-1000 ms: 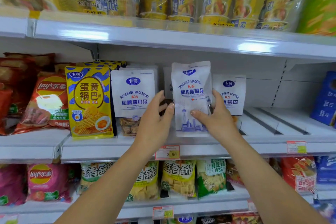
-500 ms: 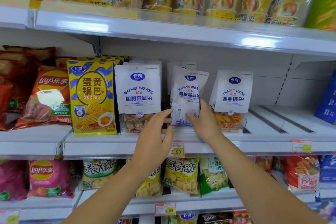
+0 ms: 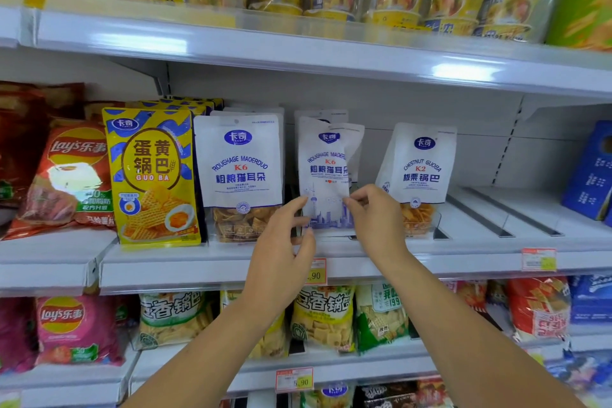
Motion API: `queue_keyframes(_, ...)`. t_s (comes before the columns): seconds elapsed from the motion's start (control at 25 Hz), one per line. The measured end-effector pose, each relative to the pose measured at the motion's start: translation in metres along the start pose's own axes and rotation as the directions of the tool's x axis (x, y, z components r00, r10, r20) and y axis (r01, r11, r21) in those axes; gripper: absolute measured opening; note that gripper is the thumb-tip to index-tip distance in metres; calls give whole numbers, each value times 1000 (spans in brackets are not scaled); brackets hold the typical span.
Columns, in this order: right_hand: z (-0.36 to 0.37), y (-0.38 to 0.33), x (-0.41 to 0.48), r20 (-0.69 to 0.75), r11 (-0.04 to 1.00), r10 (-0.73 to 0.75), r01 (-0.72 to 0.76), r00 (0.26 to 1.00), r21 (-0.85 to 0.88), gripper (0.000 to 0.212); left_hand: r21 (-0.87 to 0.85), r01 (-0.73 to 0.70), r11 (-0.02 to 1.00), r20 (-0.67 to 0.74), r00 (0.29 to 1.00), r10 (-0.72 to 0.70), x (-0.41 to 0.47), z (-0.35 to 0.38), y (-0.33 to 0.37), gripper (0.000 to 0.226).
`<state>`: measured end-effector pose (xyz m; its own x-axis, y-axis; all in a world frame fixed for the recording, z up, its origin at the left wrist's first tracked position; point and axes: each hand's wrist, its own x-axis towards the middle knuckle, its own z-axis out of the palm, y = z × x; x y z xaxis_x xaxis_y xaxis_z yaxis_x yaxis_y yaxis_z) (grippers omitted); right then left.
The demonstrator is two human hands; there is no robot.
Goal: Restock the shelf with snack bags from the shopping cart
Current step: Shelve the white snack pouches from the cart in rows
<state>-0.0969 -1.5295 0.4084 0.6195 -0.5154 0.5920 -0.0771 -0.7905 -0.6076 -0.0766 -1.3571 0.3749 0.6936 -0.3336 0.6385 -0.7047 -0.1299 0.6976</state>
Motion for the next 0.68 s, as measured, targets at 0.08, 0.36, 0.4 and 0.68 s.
queue_keyframes(0.08, -6, 0, -4, -23, 999, -34, 34, 999, 24, 9, -19, -23, 1000, -25, 999, 22, 2, 4, 6, 48)
queue_keyframes(0.36, -18, -17, -2, -21, 1000, 4, -4, 1000, 3, 44, 161, -57, 985, -23, 998, 61, 23, 22, 19, 61)
queue_keyframes(0.4, -20, -22, 4, -13, 1000, 15, -15, 1000, -14, 50, 145, -16, 989, -18, 1000, 19, 28, 25, 21, 64)
queue_keyframes(0.68, -22, -33, 39, -6, 999, -6, 6, 1000, -53, 28, -76, 142, 987, -103, 983, -149, 49, 34, 18, 65)
